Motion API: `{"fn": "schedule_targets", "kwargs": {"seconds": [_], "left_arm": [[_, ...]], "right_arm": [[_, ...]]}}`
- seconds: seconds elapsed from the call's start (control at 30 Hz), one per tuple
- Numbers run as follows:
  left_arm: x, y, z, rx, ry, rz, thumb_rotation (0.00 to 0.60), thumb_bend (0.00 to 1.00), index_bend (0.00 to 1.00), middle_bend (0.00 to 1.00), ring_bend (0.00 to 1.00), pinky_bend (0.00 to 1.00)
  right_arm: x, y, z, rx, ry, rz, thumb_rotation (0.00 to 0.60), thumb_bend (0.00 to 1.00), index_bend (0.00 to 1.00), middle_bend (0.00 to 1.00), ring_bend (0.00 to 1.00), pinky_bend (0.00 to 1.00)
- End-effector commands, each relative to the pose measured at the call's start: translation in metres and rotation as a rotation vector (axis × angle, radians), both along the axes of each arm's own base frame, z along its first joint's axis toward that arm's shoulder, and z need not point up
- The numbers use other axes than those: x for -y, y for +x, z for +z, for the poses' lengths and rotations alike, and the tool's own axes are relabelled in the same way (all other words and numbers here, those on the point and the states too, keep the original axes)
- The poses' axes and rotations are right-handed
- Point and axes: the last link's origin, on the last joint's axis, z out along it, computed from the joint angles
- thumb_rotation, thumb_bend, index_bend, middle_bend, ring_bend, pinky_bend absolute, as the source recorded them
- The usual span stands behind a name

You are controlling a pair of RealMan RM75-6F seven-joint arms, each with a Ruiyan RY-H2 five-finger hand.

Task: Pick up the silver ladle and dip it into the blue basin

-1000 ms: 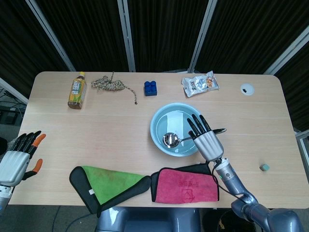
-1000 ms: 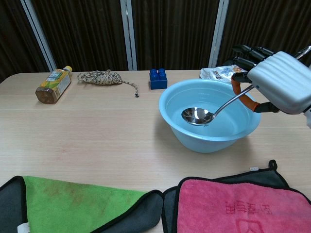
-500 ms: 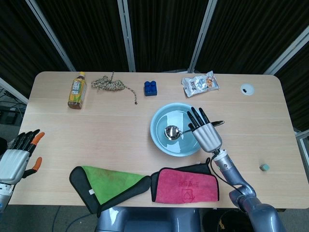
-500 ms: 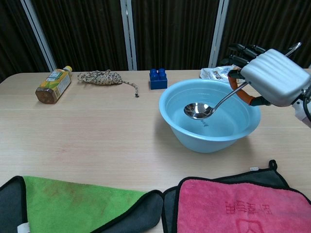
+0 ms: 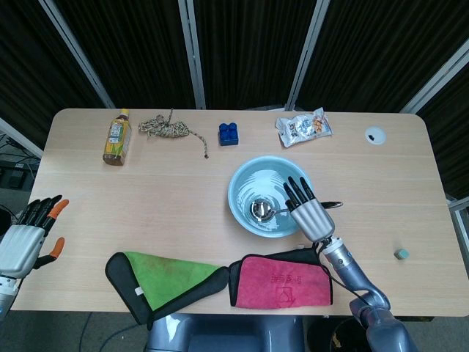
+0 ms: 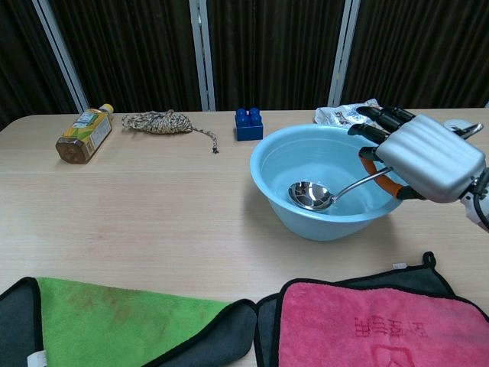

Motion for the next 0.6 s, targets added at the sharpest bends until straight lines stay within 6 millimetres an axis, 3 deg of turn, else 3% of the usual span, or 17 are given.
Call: {"fn": "schedule_targets", "kwargs": {"seconds": [0.03,0.6], "left_arm": [[0.0,-0.0001,0.0001,0.0,0.001,0.001,0.6,0.5,0.03,0.0,0.0,0.0],[-0.0004,-0.0002,0.0033,0.013,0.001,-0.003,0.6,0.5,0.02,0.0,0.0,0.0]], "right_arm": [[-0.001,0.0006,-0.0018,0.004,0.005,-0.001,0.6,0.46,0.67,0.17,0.03,0.17],[-0.0046,0.003,-0.0051,0.071,0.008,-0.022,0.6,0.46,0.67,0.17,0.03,0.17]]}}
